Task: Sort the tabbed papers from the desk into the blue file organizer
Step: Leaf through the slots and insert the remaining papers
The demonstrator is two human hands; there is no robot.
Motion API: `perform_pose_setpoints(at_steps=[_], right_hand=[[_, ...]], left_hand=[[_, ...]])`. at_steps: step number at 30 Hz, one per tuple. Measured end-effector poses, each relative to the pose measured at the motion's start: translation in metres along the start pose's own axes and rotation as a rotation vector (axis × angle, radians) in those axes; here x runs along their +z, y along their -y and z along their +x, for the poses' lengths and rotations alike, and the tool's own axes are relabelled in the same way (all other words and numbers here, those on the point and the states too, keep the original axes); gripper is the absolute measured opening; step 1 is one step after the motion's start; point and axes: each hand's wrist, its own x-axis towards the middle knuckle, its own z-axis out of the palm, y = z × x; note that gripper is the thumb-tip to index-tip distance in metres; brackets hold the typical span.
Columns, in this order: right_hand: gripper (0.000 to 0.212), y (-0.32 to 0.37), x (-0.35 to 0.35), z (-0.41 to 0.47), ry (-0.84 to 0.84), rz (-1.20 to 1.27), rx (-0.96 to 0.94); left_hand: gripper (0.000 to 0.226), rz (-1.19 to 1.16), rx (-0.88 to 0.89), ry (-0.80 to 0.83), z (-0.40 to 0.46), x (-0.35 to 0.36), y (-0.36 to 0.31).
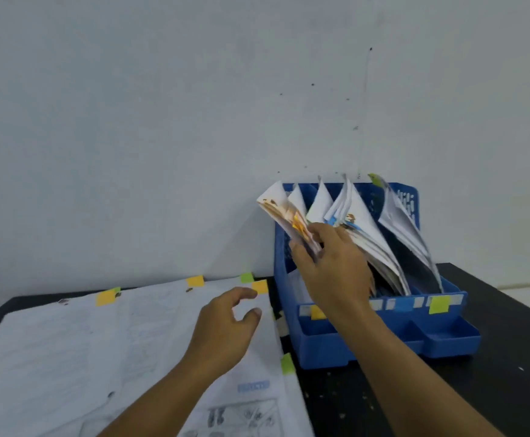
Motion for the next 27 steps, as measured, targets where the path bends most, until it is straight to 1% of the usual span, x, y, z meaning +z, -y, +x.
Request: perform_pose_setpoints(at_steps=[1, 3, 5, 7, 10, 12, 16, 19, 21, 24, 27], right_hand=[[0.035, 0.007, 0.005, -0.011, -0.022, 0.045, -0.035], [0.034, 0.02, 0.017, -0.034, 0.038, 0.099, -0.07], [0.031, 0.028, 0.031, -0.058, 0.186, 0.127, -0.046], [0.03, 0.034, 0.046, -0.078, 0.367, 0.1, -0.003], [0.037, 0.034, 0.06, -0.103, 0.625, -0.04, 0.062], [0.045, 0.033, 0.065, -0.118, 0.725, -0.142, 0.083], [0.058, 0.031, 0.066, -0.136, 0.819, -0.375, 0.047], [0.069, 0.031, 0.062, -0.14, 0.845, -0.476, 0.078], [0.074, 0.032, 0.059, -0.141, 0.874, -0.515, 0.112], [0.073, 0.031, 0.057, -0.141, 0.927, -0.518, 0.141], [0.072, 0.03, 0.056, -0.142, 0.939, -0.512, 0.143]], left_hand=[[0.023, 0.028, -0.013, -0.012, -0.008, -0.011, 0.008], [0.022, 0.098, -0.038, -0.041, -0.023, -0.032, 0.024], [0.023, 0.194, -0.08, -0.059, -0.036, -0.05, 0.039], [0.028, 0.288, -0.127, -0.072, -0.048, -0.065, 0.056], [0.035, 0.395, -0.157, -0.065, -0.065, -0.072, 0.076], [0.039, 0.448, -0.14, -0.054, -0.076, -0.069, 0.086], [0.049, 0.538, -0.156, -0.006, -0.085, -0.06, 0.101], [0.057, 0.572, -0.171, -0.003, -0.085, -0.057, 0.104], [0.058, 0.554, -0.176, -0.013, -0.084, -0.056, 0.106], [0.057, 0.551, -0.15, -0.022, -0.085, -0.057, 0.108], [0.056, 0.515, -0.141, -0.02, -0.087, -0.058, 0.105]])
